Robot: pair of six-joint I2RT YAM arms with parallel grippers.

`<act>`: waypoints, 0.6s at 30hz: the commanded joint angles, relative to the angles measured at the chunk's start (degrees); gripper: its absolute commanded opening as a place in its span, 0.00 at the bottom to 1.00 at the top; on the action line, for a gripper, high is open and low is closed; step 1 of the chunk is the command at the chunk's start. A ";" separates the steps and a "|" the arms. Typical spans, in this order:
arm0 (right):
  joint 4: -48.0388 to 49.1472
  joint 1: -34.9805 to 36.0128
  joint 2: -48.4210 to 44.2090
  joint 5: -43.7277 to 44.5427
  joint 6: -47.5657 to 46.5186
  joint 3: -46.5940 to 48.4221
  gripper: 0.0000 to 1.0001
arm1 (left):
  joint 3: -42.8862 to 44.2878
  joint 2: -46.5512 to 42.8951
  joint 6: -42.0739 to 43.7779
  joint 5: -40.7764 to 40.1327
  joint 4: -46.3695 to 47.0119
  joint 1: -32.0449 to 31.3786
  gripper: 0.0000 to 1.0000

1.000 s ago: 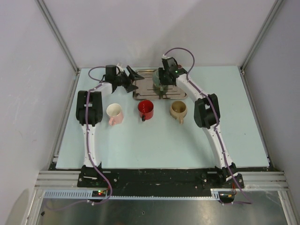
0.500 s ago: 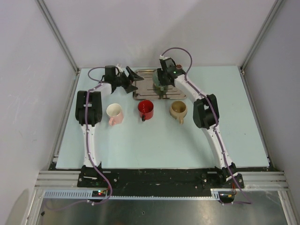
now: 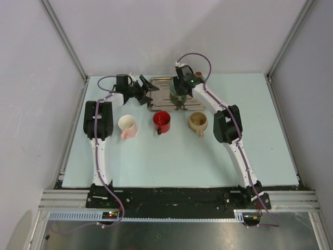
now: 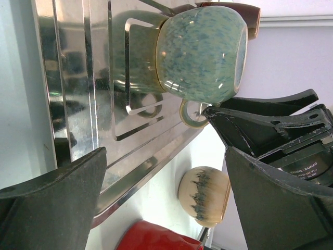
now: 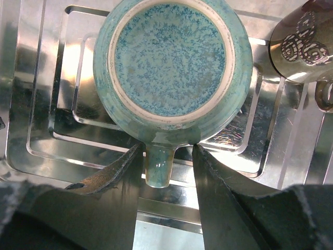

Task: Turn the mug right side up
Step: Turn over the cup on the tray.

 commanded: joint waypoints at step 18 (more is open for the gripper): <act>1.66 1.09 0.37 0.74 -0.14 1.23 0.48 | -1.18 -5.08 2.00 2.01 1.25 0.59 0.99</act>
